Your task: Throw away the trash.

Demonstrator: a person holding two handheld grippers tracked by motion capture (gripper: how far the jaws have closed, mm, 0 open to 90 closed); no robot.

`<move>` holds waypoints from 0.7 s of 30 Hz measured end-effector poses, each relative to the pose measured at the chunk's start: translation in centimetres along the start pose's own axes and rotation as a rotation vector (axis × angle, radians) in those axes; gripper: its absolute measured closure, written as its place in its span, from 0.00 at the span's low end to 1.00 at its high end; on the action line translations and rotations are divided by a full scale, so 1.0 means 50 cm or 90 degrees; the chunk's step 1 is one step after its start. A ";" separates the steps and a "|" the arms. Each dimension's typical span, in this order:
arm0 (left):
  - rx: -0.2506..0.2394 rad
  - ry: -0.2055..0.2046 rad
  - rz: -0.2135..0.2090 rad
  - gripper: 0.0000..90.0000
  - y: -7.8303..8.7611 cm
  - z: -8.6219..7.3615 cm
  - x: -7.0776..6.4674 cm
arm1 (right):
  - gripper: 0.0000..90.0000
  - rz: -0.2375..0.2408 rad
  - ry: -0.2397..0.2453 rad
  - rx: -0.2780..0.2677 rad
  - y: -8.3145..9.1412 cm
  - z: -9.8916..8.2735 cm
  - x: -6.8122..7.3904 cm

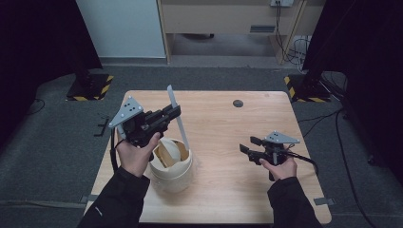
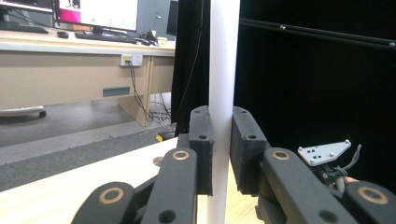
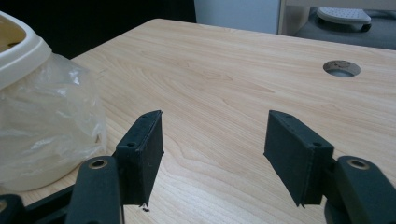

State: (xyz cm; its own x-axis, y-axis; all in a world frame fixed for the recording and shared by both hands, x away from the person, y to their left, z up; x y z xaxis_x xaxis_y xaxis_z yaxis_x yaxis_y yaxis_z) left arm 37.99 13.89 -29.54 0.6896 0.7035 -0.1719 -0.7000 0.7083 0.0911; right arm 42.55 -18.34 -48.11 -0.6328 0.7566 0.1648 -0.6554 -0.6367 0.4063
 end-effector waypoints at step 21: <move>0.056 0.008 0.007 0.89 -0.010 -0.099 0.019 | 0.36 -0.013 -0.004 0.018 -0.004 -0.012 -0.013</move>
State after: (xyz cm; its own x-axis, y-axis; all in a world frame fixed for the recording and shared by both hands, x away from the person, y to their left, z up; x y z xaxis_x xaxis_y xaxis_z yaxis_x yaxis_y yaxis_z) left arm 38.07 13.94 -34.62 0.6786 0.7114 -0.1827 -0.6884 0.7027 0.1794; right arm 42.84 -18.77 -48.85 -0.6167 0.7702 0.1626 -0.6559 -0.6170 0.4349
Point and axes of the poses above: each handheld gripper's, and its own axes: y roughly backward along the jaws, z roughly out of its top, x roughly to its left, the point moved 5 cm from there along -y, roughly forward along the jaws
